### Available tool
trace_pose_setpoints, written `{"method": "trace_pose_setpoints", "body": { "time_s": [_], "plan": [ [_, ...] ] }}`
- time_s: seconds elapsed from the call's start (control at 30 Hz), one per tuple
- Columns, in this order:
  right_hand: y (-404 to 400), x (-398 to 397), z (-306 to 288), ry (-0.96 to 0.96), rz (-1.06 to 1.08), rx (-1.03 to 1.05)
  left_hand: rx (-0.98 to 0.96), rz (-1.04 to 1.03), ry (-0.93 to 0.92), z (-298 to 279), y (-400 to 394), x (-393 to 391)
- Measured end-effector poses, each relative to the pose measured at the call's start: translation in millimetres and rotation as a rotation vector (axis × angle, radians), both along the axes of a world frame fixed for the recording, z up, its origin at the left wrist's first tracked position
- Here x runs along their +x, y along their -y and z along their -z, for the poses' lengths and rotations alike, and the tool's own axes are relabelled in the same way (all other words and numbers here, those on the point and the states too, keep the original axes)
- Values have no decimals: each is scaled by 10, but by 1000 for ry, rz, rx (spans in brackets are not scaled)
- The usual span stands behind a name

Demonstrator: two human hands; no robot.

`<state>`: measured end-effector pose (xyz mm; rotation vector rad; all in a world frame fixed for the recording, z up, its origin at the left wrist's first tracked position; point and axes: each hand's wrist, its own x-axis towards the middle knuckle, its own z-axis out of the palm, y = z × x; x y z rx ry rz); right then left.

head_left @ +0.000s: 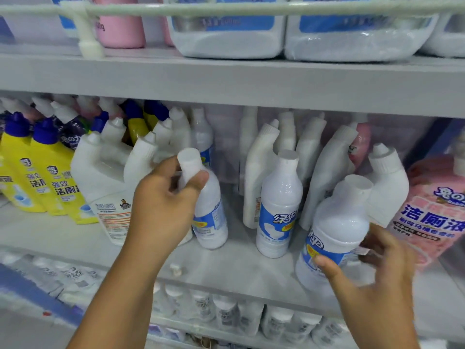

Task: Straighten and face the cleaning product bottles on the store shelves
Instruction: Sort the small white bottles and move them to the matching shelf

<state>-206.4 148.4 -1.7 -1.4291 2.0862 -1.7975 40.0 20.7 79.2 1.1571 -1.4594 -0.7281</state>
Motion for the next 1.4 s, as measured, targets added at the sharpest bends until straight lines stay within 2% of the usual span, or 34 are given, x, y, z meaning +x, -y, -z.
{"method": "trace_pose_setpoints", "body": {
  "time_s": [0.1,0.17,0.3,0.53,0.6,0.7,0.77,0.87,0.93,1.07,1.17,1.27,1.4],
  "plan": [
    [-118,183,-180,-67,-87,-290,31,23,39,51,-59,72],
    [-100,371,-266,-75,-251,-331,30,-2,57,85,-81,105],
    [209,793,-594,195,-514,-116,45,-10,81,98,-117,190],
    [1538,1400,-1187,671,-533,165,54,17,169,123,-93,288],
    [1945,1474,-1184,545,-491,234,56,41,180,111,-89,324],
    [2449,1523,-1161,327,-391,193,54,68,200,120,-67,395],
    [2699,1557,-1166,164,-353,247,48,92,206,137,-47,432],
    [2979,1613,-1139,42,-322,331,47,133,208,138,-32,486],
    [3081,1648,-1129,-7,-294,341,50,148,207,128,-19,514],
    [3085,1661,-1187,32,-285,360,31,176,173,137,-40,575],
    [2945,1640,-1138,60,-225,278,8,145,35,207,-105,731],
    [2687,1601,-1129,-49,-118,107,36,127,-144,168,-121,945],
    [2150,1601,-1205,-88,-69,15,8,206,-121,-11,-54,1052]
  ]
}}
